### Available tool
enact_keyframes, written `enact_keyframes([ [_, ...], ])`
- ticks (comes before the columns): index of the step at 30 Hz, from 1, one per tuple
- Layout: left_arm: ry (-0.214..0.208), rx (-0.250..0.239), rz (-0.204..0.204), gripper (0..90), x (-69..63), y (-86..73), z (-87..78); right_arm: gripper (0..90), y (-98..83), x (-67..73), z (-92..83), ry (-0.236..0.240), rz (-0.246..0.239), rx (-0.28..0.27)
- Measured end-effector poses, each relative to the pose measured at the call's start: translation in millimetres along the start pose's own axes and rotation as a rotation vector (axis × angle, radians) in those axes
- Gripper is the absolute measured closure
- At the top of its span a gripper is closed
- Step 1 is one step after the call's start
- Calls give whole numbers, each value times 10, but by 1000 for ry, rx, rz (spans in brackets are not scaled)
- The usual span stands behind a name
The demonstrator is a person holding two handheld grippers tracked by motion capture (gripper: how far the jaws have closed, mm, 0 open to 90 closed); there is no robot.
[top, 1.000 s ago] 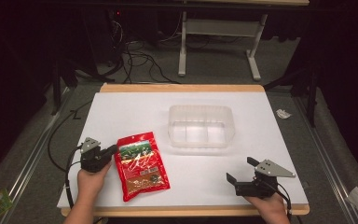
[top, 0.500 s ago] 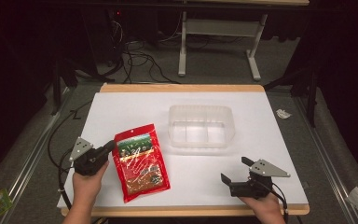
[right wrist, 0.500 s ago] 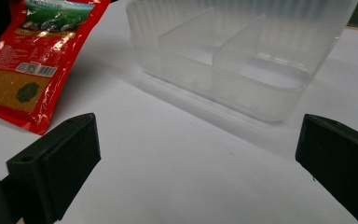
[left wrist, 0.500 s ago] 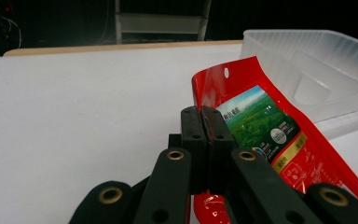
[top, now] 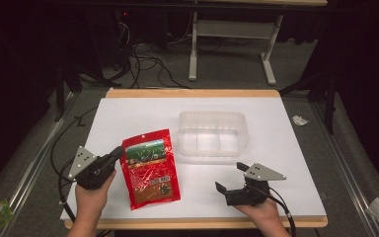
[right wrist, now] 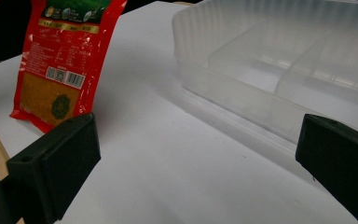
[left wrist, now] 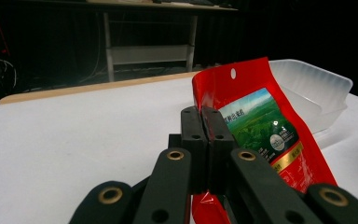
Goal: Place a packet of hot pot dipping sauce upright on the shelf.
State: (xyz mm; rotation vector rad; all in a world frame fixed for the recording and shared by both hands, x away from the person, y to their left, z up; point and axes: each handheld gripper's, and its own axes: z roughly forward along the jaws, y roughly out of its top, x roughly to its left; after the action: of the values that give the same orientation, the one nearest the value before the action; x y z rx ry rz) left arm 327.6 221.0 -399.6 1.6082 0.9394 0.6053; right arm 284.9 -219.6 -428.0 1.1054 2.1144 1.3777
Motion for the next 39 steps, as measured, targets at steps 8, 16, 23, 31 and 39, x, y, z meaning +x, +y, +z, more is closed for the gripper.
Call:
enact_keyframes([
  [8,-14,-25,22,895,-61,52,-32,11,92,122,185,39,-8,10],
  [16,-27,-41,38,895,-106,91,-56,39,173,188,338,68,-7,10],
  [23,-38,-51,38,894,-128,111,-70,95,269,285,525,116,-3,-3],
  [31,-42,-56,46,894,-141,121,-69,152,323,431,729,163,-8,7],
  [39,-44,-57,44,894,-140,122,-63,314,336,600,954,240,-15,17],
])
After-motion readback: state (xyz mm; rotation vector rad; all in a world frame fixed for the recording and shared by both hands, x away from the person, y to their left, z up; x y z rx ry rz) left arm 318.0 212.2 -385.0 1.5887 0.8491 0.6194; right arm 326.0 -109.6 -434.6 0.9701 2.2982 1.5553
